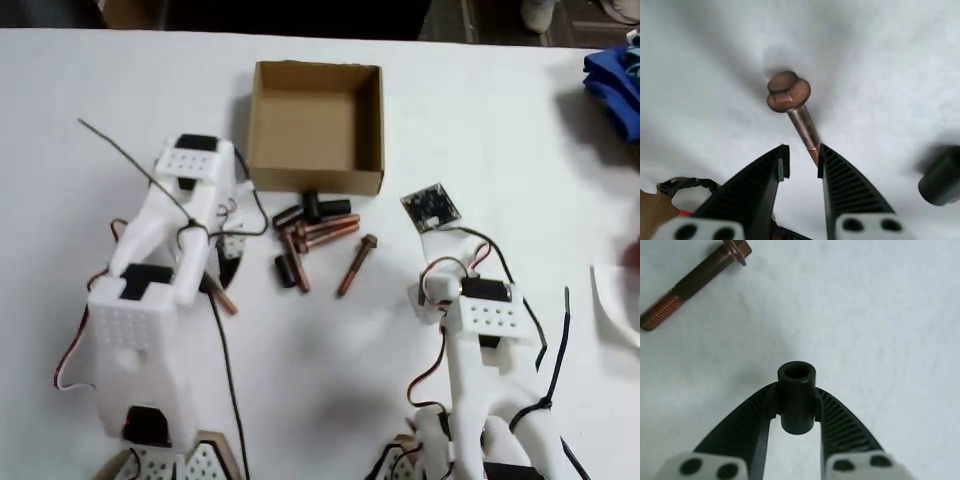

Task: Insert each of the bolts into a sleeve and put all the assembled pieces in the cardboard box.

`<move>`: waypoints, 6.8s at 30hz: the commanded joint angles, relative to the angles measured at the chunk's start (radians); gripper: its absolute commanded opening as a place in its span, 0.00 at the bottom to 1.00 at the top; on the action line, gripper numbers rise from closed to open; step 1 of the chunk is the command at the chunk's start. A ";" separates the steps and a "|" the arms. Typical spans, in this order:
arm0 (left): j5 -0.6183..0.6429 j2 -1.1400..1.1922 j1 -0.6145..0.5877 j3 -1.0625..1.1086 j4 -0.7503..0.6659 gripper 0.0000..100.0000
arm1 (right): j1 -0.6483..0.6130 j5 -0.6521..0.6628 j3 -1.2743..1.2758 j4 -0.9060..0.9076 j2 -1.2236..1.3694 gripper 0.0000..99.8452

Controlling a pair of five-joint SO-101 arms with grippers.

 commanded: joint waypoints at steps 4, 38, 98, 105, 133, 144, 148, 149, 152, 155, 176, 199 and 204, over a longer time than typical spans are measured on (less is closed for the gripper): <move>0.163 0.140 0.005 -0.033 -0.060 0.12 | 0.012 -0.006 -0.006 -0.016 -0.028 0.02; -0.825 0.279 0.015 -0.294 0.055 0.03 | 0.010 0.000 -0.006 -0.016 -0.028 0.02; -0.583 0.256 -0.058 -0.567 0.041 0.12 | 0.012 0.000 -0.012 -0.038 -0.028 0.02; -0.583 0.341 -0.060 -0.573 0.034 0.12 | 0.007 0.000 -0.012 -0.038 -0.035 0.02; -0.588 0.025 -0.061 -0.297 0.049 0.03 | 0.005 0.000 -0.012 -0.031 -0.036 0.02; -0.585 -0.663 -0.058 0.271 -0.318 0.02 | 0.005 0.002 -0.012 -0.031 -0.038 0.02; -0.582 -0.919 -0.057 0.591 -0.634 0.02 | 0.005 0.002 -0.003 -0.027 -0.038 0.02; -0.582 -0.980 -0.055 0.665 -0.709 0.02 | 0.005 0.002 0.005 -0.019 -0.038 0.02; -0.580 -1.154 -0.060 0.843 -0.901 0.02 | 0.004 0.002 0.026 0.016 -0.038 0.02; -0.580 -1.320 -0.057 0.961 -1.036 0.03 | 0.004 0.000 0.034 0.071 -0.038 0.02; -0.351 -1.556 0.245 1.059 -1.560 0.03 | -0.335 -0.307 0.539 -1.685 -0.028 0.02; -0.559 -1.119 0.528 0.647 -1.490 0.03 | -0.259 -0.635 0.371 -1.632 0.197 0.02; -0.559 -1.111 0.528 0.691 -1.490 0.03 | -0.255 -0.632 0.341 -1.632 0.249 0.02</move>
